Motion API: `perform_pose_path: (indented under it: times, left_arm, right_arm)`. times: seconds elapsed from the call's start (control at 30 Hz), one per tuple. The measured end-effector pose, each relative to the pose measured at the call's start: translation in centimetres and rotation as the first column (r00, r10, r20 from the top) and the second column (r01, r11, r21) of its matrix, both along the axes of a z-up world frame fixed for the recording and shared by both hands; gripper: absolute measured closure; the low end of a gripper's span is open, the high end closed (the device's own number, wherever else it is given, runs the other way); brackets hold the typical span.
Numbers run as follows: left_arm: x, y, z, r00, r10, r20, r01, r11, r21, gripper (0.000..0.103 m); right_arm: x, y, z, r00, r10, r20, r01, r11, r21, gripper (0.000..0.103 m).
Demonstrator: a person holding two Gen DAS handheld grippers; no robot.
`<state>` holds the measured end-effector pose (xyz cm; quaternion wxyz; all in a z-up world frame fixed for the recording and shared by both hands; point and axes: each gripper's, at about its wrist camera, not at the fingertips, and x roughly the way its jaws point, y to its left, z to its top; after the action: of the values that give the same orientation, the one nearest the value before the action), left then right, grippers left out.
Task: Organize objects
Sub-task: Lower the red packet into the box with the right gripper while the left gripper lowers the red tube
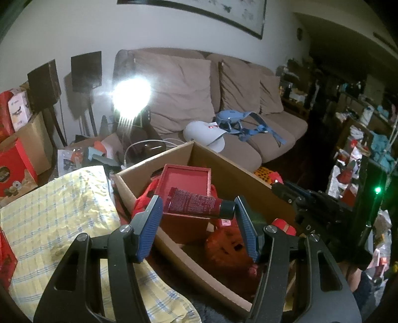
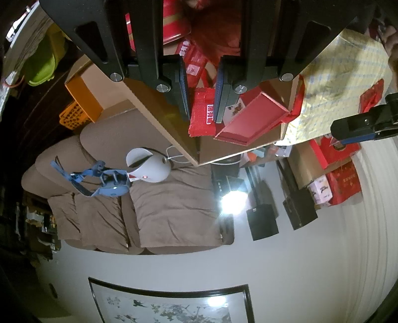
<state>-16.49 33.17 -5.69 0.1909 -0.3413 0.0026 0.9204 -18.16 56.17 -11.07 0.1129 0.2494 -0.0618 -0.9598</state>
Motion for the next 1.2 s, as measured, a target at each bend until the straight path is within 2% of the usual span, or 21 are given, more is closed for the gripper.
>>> perform_pose_path:
  times: [0.57,0.97,1.2]
  left_arm:
    - [-0.9,1.3,-1.4,0.999,-0.025,0.029,0.025,1.0,-0.002,0.047]
    - [-1.5,2.1,-2.5,0.998,-0.033,0.056,0.033,0.999,-0.003,0.047]
    - [-1.4,3.0,-3.7,0.996,-0.068,0.061,0.068,0.998,0.01,0.047]
  right_arm:
    - [-0.5,1.1,-0.5,1.0,-0.012,0.014,0.012,1.0,-0.004,0.085]
    - [-1.2,1.9,-1.2,0.997,-0.047,0.061,0.047,0.999,0.006,0.085]
    - [-1.3,2.1,-1.4,0.996,-0.054,0.074,0.054,0.999,0.006,0.085]
